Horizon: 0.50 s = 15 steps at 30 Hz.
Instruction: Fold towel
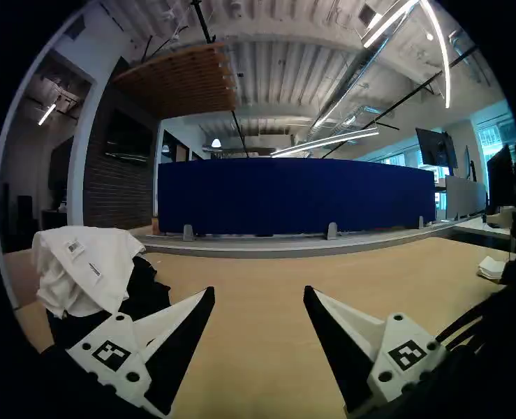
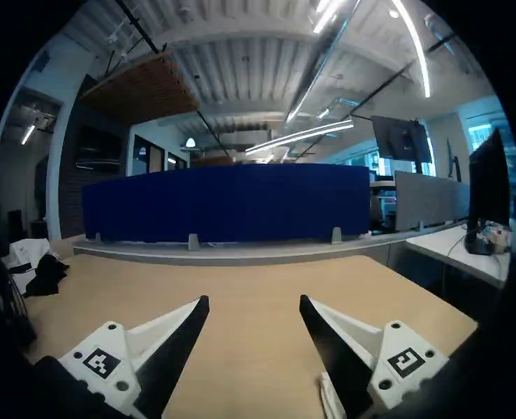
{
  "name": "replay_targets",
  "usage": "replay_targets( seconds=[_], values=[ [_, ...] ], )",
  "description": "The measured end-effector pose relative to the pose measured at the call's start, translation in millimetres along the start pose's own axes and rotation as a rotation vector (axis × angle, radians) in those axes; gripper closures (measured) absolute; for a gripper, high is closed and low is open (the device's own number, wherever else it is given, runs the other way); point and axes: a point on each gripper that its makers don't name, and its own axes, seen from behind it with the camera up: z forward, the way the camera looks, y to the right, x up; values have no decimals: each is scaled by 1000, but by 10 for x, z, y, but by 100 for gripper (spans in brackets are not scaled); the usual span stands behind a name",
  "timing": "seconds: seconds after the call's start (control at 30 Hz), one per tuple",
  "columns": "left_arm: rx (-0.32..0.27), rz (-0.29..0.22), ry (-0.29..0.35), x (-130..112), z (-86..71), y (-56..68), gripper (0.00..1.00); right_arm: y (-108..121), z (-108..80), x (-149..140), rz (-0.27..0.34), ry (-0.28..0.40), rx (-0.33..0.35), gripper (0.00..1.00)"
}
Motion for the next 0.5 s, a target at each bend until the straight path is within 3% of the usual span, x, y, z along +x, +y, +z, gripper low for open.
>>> replay_targets(
  seconds=[0.5],
  values=[
    [0, 0, 0, -1, 0, -1, 6, 29, 70, -314, -1, 4, 7, 0]
  ],
)
